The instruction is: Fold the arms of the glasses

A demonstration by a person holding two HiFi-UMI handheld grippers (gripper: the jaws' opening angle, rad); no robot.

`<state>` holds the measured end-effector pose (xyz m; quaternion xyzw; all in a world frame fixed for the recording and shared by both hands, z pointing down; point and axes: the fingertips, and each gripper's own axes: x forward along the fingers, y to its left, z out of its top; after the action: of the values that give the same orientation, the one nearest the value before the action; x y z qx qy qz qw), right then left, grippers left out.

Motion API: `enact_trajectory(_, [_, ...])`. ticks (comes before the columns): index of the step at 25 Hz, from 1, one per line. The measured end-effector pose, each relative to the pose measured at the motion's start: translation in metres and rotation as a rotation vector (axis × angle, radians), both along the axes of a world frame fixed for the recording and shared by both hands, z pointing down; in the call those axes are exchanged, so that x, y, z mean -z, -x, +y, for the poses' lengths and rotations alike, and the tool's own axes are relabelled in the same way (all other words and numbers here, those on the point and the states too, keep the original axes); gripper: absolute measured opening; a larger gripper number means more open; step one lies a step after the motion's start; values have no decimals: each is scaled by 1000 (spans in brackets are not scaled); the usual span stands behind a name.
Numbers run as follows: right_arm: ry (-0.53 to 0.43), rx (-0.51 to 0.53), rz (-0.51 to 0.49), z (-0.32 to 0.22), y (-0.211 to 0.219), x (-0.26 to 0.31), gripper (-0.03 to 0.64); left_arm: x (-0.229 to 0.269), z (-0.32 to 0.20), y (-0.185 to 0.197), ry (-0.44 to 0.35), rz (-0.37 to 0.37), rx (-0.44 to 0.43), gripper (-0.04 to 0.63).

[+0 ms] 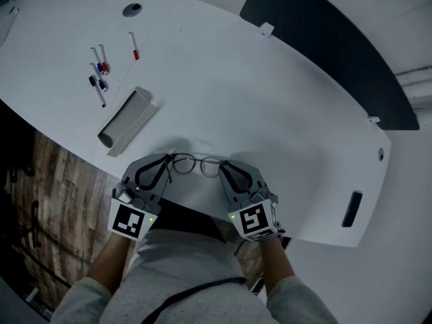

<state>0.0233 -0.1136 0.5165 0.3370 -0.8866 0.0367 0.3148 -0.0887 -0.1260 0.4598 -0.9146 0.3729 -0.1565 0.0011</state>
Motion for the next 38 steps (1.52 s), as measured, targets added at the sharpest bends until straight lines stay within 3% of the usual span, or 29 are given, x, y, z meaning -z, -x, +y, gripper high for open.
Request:
enact_trajectory(11, [-11, 0, -5, 1, 0, 1, 61, -5, 3, -9, -30, -125, -60, 25])
enact_trajectory(25, [-3, -6, -9, 1, -2, 0, 60, -10, 2, -26, -30, -145, -104, 23])
enact_trajectory(38, [-5, 20, 2, 0, -4, -3, 57, -21, -1, -48, -72, -278, -156, 23])
